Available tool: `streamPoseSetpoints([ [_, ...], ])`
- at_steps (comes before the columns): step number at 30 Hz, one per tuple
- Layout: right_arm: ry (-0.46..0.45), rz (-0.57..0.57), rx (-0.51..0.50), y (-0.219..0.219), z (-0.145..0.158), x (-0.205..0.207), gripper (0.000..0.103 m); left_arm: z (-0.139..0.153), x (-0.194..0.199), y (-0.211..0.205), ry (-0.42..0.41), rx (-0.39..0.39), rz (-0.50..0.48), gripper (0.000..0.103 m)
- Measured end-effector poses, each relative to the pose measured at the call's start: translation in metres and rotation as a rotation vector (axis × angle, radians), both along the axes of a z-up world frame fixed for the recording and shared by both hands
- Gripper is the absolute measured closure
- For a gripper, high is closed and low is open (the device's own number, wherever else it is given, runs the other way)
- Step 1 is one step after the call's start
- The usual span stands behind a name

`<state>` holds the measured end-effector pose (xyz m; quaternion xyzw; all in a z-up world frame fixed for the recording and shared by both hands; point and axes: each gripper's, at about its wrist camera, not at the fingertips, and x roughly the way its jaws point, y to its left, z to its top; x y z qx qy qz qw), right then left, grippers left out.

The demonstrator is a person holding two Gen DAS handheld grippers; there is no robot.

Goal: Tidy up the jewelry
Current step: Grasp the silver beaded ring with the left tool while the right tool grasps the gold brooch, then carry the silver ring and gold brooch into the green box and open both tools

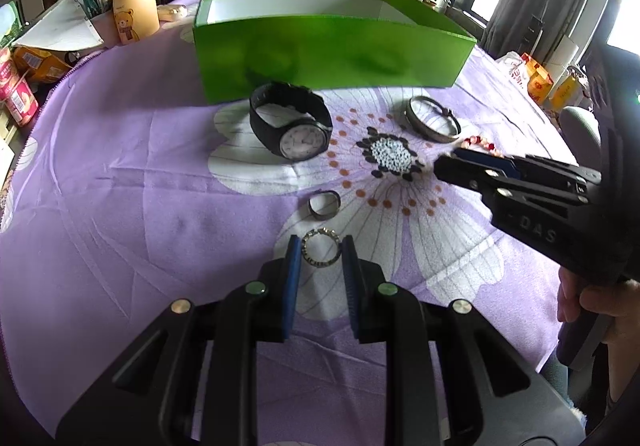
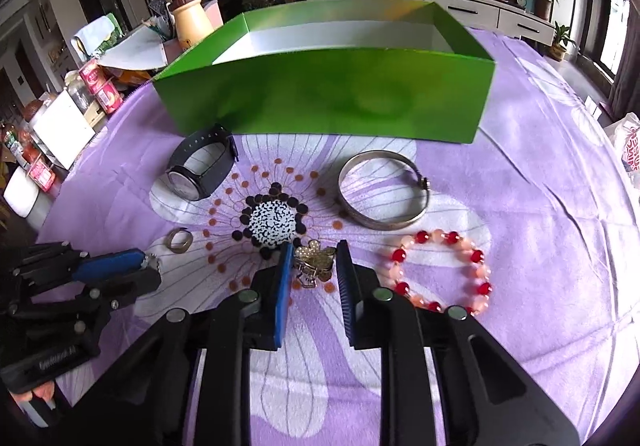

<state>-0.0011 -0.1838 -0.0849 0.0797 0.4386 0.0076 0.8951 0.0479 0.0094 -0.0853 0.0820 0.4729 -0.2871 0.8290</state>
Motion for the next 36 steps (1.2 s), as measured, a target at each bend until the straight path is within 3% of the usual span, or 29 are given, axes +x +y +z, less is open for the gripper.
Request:
streamPoseSetpoints([
  [20,-0.087,0.003,0.031,-0.02,0.041,-0.033,0.081,0.04,0.018,0.005,-0.017,-0.069,0.036,0.083],
  [29,-0.118,-0.015,0.035,-0.03,0.055,-0.023,0.081,0.069,0.047,-0.012,-0.059,-0.102,0.028,0.083],
  [36,-0.155,-0.024,0.032,-0.038,0.075,0.0,0.081,0.087,0.085,-0.03,-0.036,-0.146,0.036,0.083],
])
